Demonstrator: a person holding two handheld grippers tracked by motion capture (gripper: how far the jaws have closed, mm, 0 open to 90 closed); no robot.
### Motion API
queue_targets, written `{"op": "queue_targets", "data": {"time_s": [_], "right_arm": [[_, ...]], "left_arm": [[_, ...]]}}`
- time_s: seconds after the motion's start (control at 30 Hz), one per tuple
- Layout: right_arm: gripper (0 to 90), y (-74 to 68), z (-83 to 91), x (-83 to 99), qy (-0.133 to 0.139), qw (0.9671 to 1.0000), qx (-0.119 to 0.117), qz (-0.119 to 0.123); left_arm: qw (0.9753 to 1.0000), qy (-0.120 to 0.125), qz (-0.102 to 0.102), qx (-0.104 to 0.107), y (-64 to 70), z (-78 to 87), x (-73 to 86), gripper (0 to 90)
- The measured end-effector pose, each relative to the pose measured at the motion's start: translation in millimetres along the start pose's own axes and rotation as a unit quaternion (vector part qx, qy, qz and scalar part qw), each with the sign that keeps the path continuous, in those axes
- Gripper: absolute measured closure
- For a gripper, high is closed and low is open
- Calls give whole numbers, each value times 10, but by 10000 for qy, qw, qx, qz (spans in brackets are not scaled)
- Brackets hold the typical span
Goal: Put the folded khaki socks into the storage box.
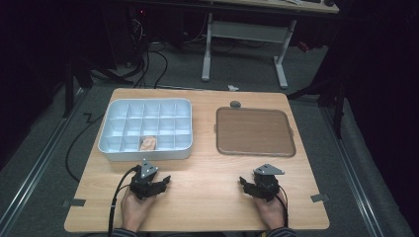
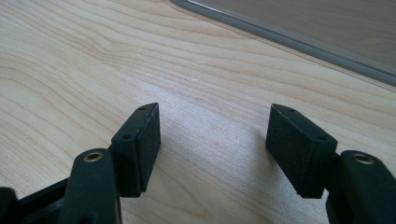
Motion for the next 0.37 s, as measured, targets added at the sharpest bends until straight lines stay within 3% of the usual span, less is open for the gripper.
{"op": "queue_targets", "data": {"time_s": [0.37], "right_arm": [[335,-6,1,2,-2,10000,-33,21]], "left_arm": [[10000,-10,36,49,-4,0,1,372]]}}
Point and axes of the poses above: each handheld gripper's, and its own axes: z roughly backward along the jaws, x roughly out of its underside, y roughly to its right, the point moved 5 cm from there along -z, roughly forward along the jaws, and after that the axes turned 11 degrees about y, right-handed, at the moved point
